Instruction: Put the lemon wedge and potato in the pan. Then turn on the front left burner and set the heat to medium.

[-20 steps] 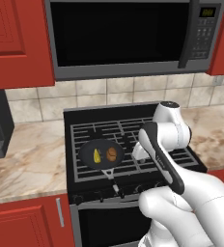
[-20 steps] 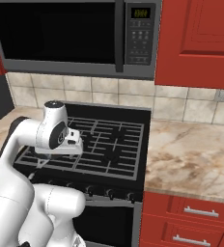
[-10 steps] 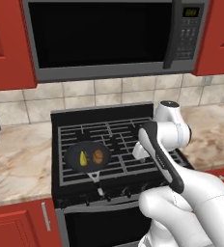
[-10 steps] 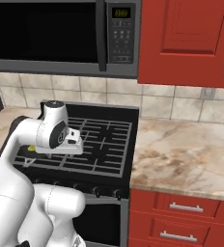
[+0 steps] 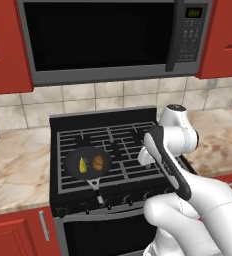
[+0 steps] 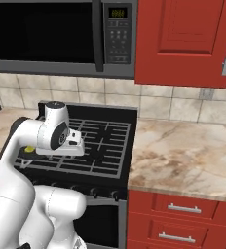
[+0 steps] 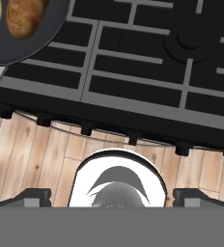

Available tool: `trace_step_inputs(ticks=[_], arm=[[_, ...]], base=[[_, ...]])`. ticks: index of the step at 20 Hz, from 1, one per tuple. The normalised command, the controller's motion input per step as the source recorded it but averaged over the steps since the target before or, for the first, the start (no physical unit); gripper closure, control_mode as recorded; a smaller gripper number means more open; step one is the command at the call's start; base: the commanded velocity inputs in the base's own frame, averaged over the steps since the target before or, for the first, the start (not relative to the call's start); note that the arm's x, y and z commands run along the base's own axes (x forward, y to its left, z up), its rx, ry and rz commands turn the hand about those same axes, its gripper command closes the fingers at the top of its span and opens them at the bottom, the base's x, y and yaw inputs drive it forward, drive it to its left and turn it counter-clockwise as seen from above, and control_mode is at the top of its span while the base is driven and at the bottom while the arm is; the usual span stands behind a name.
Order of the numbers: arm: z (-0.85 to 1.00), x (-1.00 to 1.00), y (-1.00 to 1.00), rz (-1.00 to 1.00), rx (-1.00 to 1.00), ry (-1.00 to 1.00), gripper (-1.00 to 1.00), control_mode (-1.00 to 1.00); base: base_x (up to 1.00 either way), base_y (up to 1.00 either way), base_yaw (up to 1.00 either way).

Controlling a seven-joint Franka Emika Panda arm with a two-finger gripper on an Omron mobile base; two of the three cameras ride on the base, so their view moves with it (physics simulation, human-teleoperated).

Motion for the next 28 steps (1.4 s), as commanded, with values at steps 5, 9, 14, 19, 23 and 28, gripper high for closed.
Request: trace_step_inputs(ticks=[5, 9, 14, 19, 23, 28], arm=[[0.0, 0.0, 0.0, 0.0, 0.0, 0.0, -1.0, 1.0], [0.0, 0.0, 0.0, 0.0, 0.0, 0.0, -1.0, 1.0], [0.0, 0.0, 0.0, 0.0, 0.0, 0.0, -1.0, 1.0], [0.0, 0.0, 0.0, 0.0, 0.0, 0.0, -1.0, 1.0], [0.0, 0.0, 0.0, 0.0, 0.0, 0.0, -1.0, 1.0], [0.0, 0.0, 0.0, 0.0, 0.0, 0.0, -1.0, 1.0]], base=[[0.11, -0.39, 0.0], [0.22, -0.6, 0.0], [0.04, -0.1, 0.0], [0.0, 0.03, 0.0], [0.07, 0.0, 0.0], [0.0, 0.0, 0.0]])
